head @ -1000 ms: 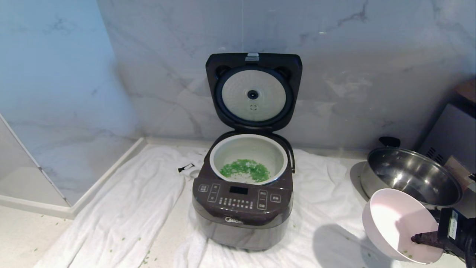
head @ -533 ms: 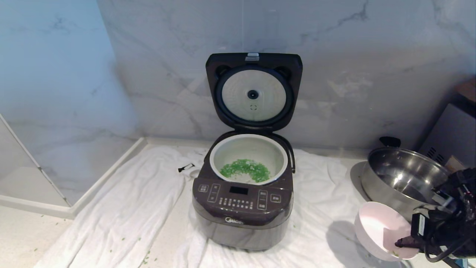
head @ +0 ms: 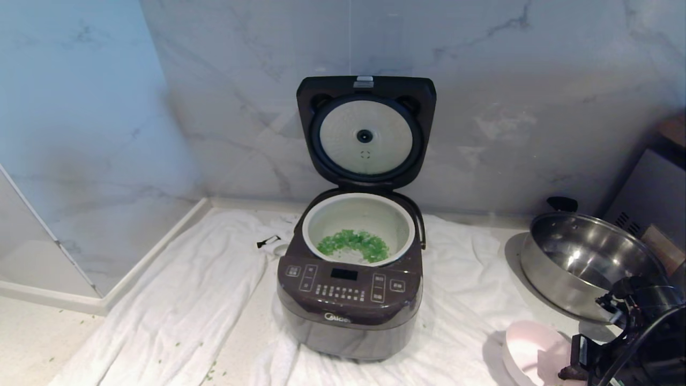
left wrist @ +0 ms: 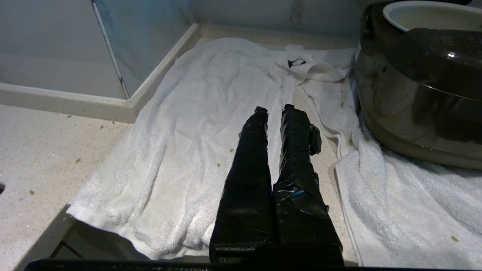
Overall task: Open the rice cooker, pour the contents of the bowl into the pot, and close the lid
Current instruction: Place the bowl on the table
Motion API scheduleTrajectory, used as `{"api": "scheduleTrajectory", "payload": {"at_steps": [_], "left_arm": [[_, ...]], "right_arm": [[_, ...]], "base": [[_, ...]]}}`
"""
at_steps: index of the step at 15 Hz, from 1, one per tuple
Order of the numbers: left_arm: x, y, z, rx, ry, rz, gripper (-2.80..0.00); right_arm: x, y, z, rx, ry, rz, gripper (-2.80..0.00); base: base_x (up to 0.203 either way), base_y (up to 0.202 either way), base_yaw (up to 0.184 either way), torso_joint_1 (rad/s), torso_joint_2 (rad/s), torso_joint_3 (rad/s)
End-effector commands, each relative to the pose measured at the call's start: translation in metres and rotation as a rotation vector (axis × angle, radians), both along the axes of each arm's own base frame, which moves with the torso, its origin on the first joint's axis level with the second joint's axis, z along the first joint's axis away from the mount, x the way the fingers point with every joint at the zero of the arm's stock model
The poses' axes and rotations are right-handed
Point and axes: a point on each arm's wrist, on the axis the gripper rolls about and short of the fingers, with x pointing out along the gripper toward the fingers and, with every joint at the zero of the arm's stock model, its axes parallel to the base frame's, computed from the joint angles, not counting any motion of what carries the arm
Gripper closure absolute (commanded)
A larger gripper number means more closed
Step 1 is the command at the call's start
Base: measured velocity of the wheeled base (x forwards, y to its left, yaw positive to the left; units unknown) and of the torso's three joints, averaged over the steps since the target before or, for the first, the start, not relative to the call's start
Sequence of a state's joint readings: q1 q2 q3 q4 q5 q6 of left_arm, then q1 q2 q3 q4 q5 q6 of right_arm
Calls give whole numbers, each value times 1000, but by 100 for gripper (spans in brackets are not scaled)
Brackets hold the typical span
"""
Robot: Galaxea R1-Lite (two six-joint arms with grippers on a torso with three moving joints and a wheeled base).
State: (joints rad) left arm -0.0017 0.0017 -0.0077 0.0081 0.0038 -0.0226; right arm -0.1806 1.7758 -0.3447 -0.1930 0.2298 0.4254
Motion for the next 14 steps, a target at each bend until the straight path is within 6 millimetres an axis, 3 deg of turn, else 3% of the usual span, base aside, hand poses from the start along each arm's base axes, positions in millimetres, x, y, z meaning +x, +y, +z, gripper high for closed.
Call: {"api": "scheduleTrajectory", "payload": {"at_steps": [1,10,14], "left_arm": [[0,0,0,0,1,1,0],[0,0,0,0,1,1,0],[0,0,0,0,1,2,0]], "right_arm": [[-2,-3,-6,5,29,-16,0],[-69,-64,-11,-75,55,-135,0],[-86,-94,-16,-104,55,-182,0]], "base": [[0,0,0,0,0,0],[0,0,0,0,0,0],[0,0,0,0,0,0]]}}
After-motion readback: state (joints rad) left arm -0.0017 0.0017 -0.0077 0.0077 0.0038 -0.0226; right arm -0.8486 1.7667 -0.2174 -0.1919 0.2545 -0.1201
